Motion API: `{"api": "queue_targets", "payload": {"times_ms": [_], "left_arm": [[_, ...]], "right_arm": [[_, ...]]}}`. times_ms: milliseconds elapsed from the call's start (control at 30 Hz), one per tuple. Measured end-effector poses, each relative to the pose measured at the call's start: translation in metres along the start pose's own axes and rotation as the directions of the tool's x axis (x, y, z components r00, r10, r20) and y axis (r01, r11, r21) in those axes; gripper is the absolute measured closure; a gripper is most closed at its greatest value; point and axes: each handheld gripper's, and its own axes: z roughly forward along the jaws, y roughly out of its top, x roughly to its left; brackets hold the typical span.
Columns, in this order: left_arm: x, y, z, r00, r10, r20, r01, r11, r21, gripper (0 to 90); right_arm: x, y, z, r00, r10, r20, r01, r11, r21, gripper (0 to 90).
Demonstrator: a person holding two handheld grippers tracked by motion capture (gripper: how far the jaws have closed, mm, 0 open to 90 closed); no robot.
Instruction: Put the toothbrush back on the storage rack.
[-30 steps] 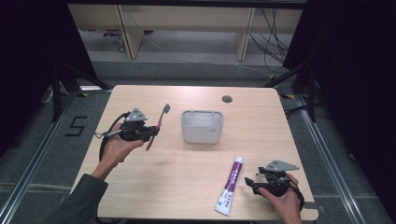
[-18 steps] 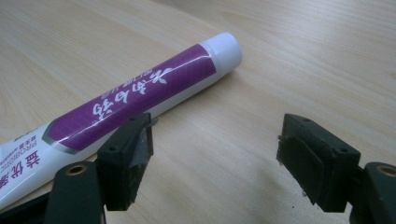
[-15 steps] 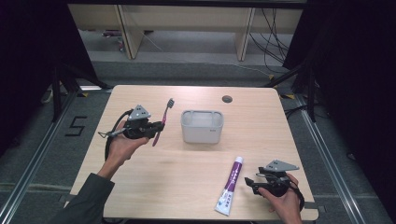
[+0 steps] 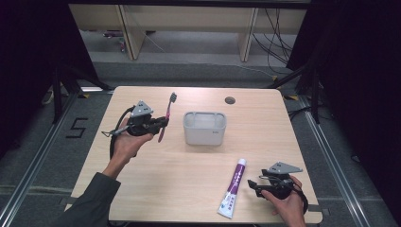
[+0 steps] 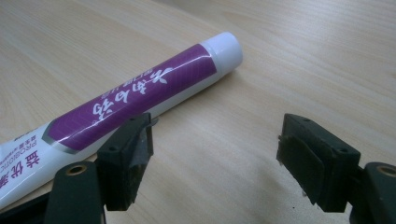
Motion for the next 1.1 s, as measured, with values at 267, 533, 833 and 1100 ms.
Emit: {"api": "queue_targets", "payload": {"times_ms": [267,533,833,1100], "left_arm": [[0.0,0.004,0.008,0.9998,-0.016,-0.009,0.015,0.9994,-0.031,82.9],[0.0,0.011,0.014,0.9991,-0.038,-0.016,0.037,0.9964,-0.076,82.9],[-0.001,0.022,0.019,0.9979,-0.058,-0.03,0.054,0.9917,-0.117,82.9],[-0.003,0.03,0.024,0.9962,-0.08,-0.035,0.073,0.9844,-0.16,82.9]], "right_arm": [[-0.001,0.0,0.0,1.0,0.0,-0.008,0.0,1.0,-0.003,27.1],[0.001,0.0,-0.001,0.9998,0.022,-0.005,-0.022,1.0,-0.002,27.1],[0.002,0.0,-0.001,0.9994,0.034,-0.012,-0.034,0.999,0.005,27.1],[0.002,0.0,-0.002,0.9993,0.037,-0.009,-0.037,0.999,0.002,27.1]]}}
